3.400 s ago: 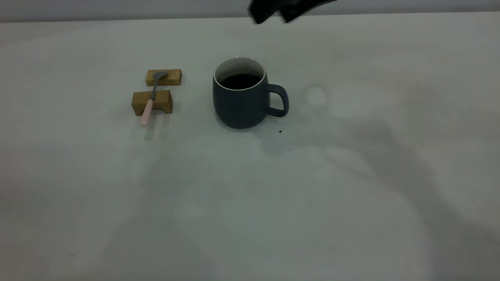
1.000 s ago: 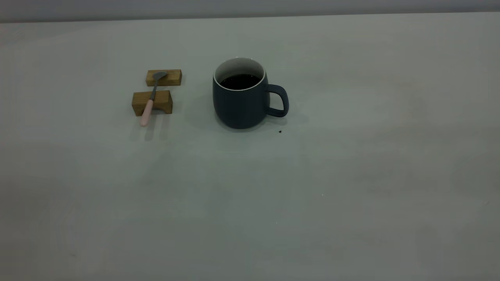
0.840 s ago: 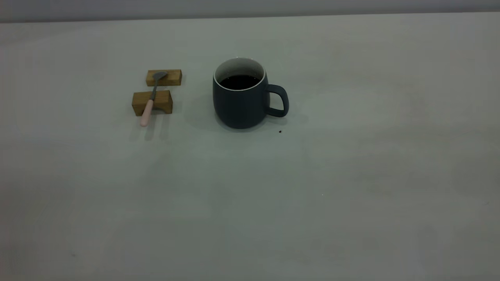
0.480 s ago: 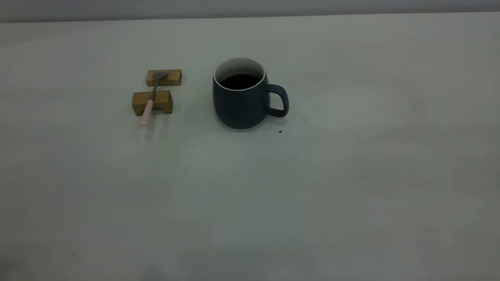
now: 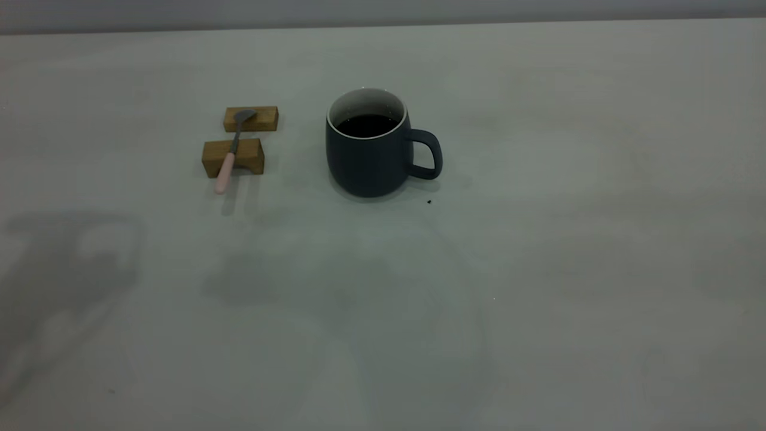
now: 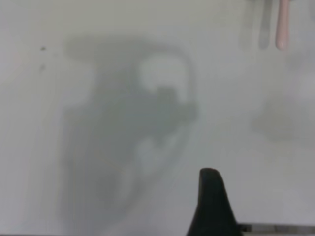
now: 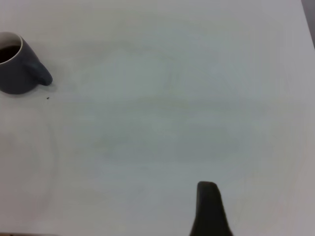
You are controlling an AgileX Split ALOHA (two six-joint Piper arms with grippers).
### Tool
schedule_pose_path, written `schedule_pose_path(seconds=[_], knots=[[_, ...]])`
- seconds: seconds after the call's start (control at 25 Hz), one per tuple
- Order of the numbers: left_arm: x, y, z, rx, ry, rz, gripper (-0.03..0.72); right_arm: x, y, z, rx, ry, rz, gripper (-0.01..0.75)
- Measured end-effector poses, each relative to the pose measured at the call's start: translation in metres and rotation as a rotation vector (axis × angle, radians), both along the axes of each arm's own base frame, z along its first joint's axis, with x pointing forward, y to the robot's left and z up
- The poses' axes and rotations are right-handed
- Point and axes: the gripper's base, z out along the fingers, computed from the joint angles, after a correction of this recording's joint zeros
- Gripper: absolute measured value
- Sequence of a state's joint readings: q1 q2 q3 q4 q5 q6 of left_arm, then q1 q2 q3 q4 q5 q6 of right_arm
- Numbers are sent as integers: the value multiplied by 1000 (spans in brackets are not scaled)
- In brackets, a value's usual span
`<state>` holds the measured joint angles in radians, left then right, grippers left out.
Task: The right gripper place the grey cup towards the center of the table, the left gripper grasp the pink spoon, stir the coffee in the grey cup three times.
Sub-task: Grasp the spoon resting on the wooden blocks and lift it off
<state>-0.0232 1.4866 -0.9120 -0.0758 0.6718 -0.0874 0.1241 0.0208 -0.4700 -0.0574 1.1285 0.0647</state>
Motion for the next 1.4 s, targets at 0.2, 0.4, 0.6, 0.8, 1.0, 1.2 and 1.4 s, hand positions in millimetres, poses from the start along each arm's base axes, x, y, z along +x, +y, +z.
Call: schedule_pose_path(seconds=[0.2,0.4,0.6,0.8,1.0,1.2,1.4], knots=[[48,-21,-47,-7,73,-34,585,0,0,0,1,0,-1,576],[83,-51,-92,-11,121,-59,585,0,0,0,1,0,-1,576],[105,-70,-129,-7,164,-74,585,0,0,0,1,0,-1,576],[123,-79,-153,-7,180,-69,585,0,0,0,1,0,-1,576],[132,-85,-175,-4,204,-77,585,0,0,0,1,0,-1,576],[137,-90,-194,1,226,-82,585,0,0,0,1,0,-1,576],[138,-91,-211,4,253,-81,563,0,0,0,0,0,-1,576]])
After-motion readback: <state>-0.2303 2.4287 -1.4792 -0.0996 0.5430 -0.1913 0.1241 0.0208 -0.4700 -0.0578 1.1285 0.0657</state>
